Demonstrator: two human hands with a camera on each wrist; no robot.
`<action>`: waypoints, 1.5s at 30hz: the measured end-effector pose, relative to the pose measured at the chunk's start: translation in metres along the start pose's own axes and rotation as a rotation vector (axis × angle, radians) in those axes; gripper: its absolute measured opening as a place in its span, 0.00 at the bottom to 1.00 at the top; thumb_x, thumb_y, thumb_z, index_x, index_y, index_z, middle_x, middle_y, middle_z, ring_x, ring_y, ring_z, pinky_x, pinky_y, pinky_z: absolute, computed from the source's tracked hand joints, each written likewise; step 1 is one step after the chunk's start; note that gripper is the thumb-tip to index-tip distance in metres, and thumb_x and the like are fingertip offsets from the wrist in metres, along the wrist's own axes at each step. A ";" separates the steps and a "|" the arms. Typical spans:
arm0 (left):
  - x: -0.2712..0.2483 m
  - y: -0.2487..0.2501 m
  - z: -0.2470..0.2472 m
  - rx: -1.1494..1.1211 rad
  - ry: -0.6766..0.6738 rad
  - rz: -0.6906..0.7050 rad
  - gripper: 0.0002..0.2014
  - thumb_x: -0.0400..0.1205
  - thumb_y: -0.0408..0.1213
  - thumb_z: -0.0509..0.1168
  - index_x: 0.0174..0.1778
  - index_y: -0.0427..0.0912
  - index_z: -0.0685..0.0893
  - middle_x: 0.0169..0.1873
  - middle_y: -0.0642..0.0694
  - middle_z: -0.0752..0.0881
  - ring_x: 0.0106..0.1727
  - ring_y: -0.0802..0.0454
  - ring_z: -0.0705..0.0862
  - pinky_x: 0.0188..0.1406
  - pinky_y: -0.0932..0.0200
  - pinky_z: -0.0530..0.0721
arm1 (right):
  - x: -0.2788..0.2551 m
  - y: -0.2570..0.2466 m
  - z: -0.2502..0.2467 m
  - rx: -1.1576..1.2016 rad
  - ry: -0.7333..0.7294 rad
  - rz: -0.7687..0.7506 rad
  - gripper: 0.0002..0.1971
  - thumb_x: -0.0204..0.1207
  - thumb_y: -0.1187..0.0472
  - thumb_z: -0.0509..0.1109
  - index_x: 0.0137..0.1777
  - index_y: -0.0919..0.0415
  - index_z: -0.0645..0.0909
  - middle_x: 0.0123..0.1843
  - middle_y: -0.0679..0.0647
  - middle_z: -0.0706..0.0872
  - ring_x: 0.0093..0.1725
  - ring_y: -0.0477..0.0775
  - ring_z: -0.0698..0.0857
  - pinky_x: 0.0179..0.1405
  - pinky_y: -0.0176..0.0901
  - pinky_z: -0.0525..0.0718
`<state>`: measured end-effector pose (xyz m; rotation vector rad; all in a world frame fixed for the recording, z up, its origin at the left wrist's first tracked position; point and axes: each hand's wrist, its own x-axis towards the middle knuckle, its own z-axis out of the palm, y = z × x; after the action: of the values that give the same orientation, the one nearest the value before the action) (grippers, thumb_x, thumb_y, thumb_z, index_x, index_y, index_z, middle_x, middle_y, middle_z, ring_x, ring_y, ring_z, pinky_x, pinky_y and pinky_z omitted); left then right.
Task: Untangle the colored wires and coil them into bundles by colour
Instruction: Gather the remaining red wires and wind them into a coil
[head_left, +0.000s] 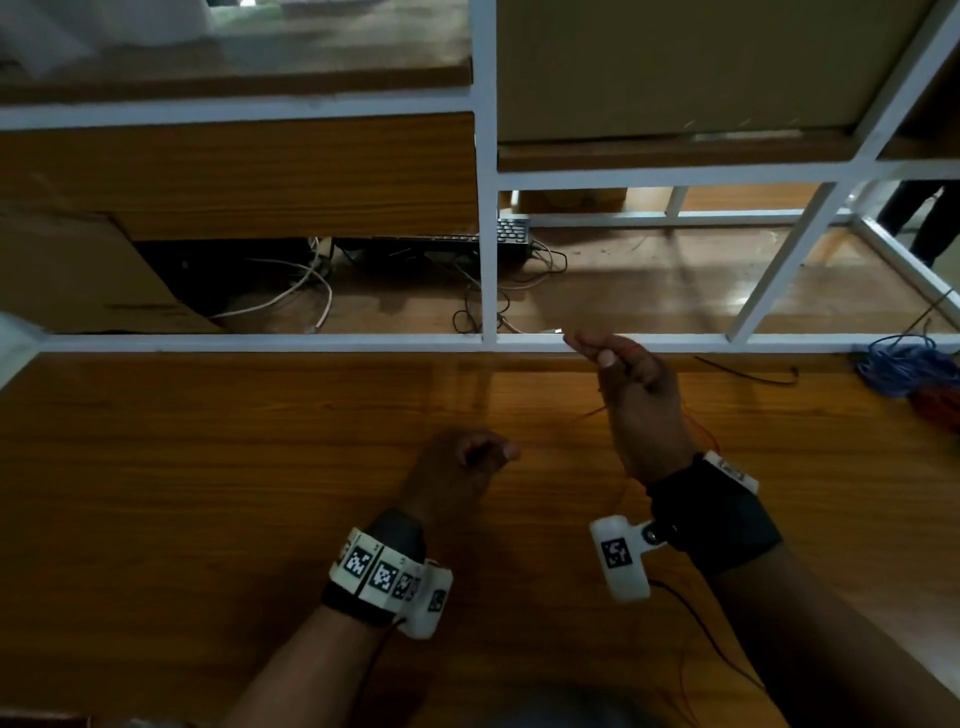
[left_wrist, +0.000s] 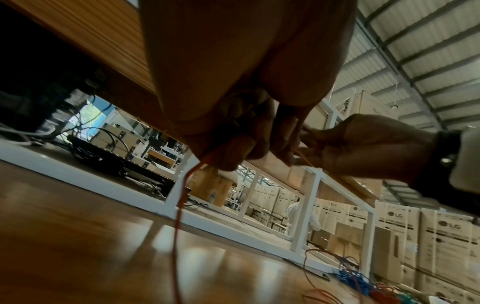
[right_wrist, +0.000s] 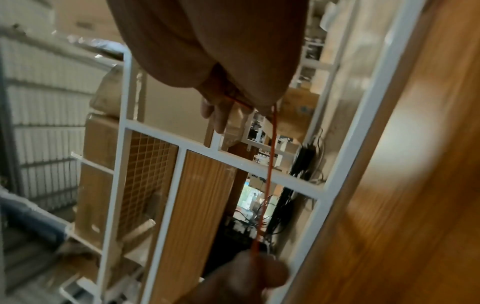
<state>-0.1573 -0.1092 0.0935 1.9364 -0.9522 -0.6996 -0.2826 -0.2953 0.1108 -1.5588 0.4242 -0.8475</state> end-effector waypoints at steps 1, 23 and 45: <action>-0.003 -0.002 -0.006 -0.006 0.021 -0.017 0.10 0.82 0.52 0.67 0.49 0.51 0.90 0.45 0.56 0.90 0.45 0.65 0.86 0.48 0.62 0.84 | -0.002 0.003 -0.004 -0.130 -0.030 0.010 0.13 0.92 0.62 0.60 0.66 0.57 0.86 0.69 0.48 0.89 0.79 0.45 0.78 0.82 0.55 0.72; 0.038 0.049 -0.038 -0.154 0.025 0.321 0.06 0.81 0.29 0.68 0.46 0.43 0.89 0.43 0.57 0.91 0.49 0.63 0.89 0.48 0.68 0.85 | -0.025 -0.038 0.030 0.682 -1.072 0.519 0.11 0.88 0.63 0.62 0.62 0.66 0.83 0.48 0.59 0.91 0.53 0.59 0.89 0.58 0.49 0.87; 0.012 0.007 -0.054 -0.013 0.225 0.101 0.06 0.79 0.39 0.74 0.39 0.55 0.88 0.34 0.65 0.89 0.40 0.69 0.87 0.33 0.74 0.81 | 0.026 -0.012 -0.020 -0.931 -0.144 0.031 0.11 0.79 0.75 0.65 0.51 0.61 0.84 0.58 0.58 0.89 0.68 0.60 0.85 0.68 0.46 0.80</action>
<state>-0.1119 -0.0973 0.1243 1.8947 -0.8954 -0.4188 -0.2825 -0.3252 0.1285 -2.4357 0.8021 -0.5115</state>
